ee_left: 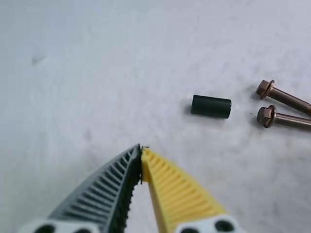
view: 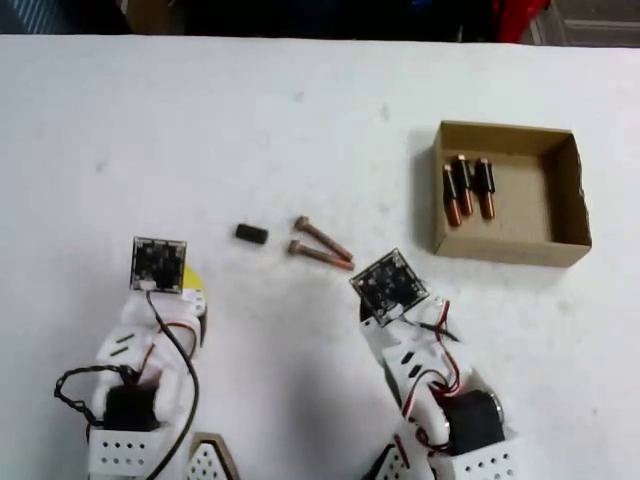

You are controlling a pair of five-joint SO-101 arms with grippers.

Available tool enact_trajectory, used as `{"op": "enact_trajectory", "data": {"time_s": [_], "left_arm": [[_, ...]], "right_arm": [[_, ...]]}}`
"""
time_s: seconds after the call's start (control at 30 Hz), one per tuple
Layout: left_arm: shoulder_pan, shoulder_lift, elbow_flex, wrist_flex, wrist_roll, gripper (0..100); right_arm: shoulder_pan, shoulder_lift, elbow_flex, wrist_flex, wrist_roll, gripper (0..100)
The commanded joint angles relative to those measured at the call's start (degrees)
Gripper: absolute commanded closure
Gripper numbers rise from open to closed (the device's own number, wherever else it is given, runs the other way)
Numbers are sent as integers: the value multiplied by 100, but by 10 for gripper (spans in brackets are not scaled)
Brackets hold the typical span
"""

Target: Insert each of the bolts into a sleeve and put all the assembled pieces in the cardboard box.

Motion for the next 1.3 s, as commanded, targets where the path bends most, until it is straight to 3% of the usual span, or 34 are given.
{"op": "enact_trajectory", "data": {"time_s": [0.0,0.23,0.5,0.57,0.7,1.27], "left_arm": [[4,-48,-26,-105,-26,976],[4,-48,-26,-97,-492,976],[4,-48,-70,0,-651,976],[4,-48,-352,404,-668,976],[4,-40,-1187,1275,-651,977],[4,488,-2629,1881,-958,979]], "right_arm": [[48,-48,176,-426,-35,982],[57,-48,651,-936,-114,982],[875,-48,659,-1059,-1152,982],[927,-48,738,-1068,-1266,982],[927,-57,818,-1165,-1292,982],[936,-57,1099,-1508,-1266,982]]}}
